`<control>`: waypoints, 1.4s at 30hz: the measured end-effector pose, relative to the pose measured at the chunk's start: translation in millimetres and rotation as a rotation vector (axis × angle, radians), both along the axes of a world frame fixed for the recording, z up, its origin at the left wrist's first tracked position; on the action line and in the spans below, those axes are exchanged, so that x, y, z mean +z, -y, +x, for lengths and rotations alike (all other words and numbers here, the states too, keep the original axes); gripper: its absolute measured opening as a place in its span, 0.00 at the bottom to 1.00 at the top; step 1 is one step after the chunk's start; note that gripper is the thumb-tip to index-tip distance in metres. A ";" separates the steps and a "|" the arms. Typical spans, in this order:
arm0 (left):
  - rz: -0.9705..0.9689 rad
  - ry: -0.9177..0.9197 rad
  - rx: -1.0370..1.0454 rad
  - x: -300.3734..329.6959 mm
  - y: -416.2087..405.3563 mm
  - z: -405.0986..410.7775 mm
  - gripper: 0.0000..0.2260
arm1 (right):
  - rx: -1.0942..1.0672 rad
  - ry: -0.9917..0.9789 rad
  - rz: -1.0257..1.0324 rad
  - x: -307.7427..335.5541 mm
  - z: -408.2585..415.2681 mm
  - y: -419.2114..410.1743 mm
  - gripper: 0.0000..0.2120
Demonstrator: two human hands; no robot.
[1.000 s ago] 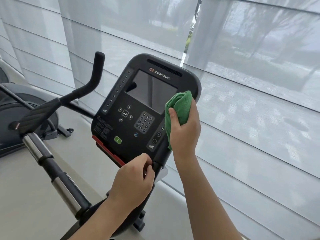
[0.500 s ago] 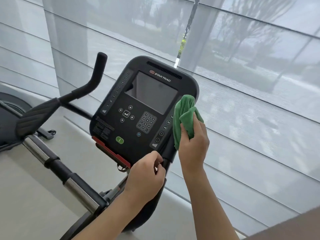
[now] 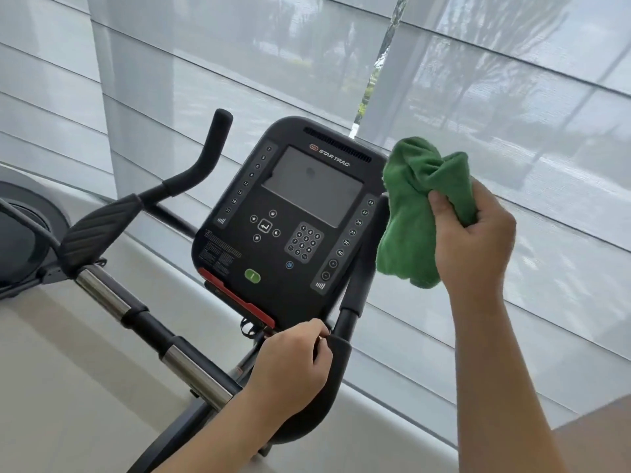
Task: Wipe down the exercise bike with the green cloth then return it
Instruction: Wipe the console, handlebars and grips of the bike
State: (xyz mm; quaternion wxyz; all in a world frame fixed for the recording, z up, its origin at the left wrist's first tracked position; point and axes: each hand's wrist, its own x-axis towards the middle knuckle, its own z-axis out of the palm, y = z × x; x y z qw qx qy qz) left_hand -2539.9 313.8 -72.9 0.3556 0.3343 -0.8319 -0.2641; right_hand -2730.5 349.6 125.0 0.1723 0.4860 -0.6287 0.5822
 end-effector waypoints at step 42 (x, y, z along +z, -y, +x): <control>0.241 0.052 0.633 -72.1 -49.3 167.6 0.15 | 0.369 -0.923 0.849 -183.4 138.8 -21.0 0.23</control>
